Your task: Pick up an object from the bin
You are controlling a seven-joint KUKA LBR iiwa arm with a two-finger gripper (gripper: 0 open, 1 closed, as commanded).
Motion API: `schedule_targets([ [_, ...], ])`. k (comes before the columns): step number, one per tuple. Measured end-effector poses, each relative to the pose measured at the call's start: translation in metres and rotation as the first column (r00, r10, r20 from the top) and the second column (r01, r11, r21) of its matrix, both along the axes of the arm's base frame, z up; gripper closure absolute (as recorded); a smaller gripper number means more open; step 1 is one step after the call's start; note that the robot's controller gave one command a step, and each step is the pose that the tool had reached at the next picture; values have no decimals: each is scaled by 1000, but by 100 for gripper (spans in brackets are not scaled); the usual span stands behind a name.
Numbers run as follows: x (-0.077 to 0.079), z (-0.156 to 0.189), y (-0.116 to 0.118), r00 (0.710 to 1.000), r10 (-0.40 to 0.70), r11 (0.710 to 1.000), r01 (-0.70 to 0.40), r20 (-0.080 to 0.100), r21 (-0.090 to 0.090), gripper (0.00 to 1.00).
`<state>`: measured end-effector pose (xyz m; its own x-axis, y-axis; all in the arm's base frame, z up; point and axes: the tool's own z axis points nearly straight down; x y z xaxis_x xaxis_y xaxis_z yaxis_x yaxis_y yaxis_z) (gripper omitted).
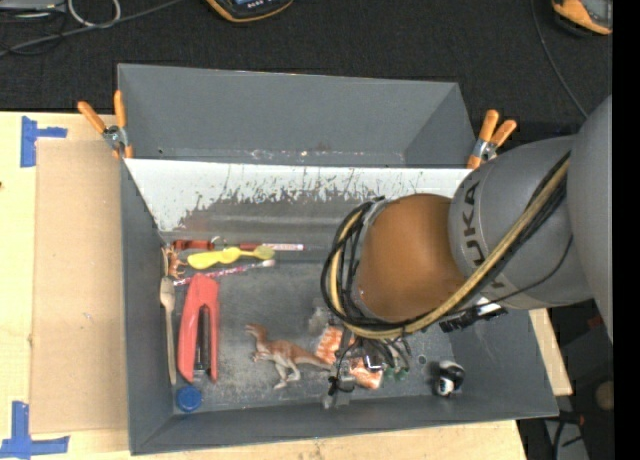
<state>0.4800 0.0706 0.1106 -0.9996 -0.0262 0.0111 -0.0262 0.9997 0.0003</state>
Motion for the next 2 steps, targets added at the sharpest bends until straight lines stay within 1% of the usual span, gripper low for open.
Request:
schedule_targets([
  [1, 6, -24, -25, 994, -107, 994, 107, 1, -3, 0],
  [2, 5, -27, -29, 998, -59, 998, 59, -2, 0, 100],
])
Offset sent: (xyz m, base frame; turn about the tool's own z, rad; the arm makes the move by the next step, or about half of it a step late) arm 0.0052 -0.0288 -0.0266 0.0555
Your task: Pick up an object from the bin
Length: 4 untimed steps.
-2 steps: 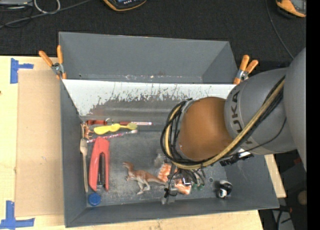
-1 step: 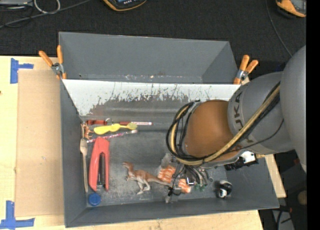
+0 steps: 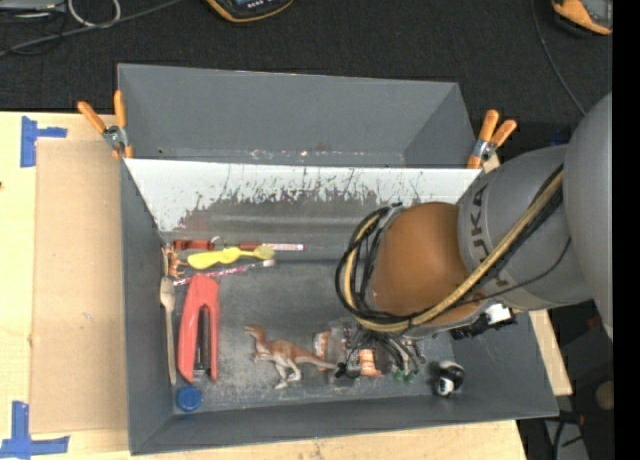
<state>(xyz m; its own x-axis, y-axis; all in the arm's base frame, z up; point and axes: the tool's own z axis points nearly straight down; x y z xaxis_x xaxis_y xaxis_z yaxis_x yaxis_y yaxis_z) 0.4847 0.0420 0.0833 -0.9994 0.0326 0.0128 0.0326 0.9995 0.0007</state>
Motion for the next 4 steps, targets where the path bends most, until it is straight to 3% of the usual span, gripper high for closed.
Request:
schedule_targets([
  [1, 0, 0, 0, 1000, -1, 1000, 1, -1, 0, 100],
  [2, 10, 70, 0, 1000, -7, 1000, 7, -5, 0, 100],
  [3, 1, 99, 9, 1000, 14, 1000, -14, -4, -1, 100],
  [4, -2, 123, 13, 969, 247, 969, -247, -2, 3, 100],
])
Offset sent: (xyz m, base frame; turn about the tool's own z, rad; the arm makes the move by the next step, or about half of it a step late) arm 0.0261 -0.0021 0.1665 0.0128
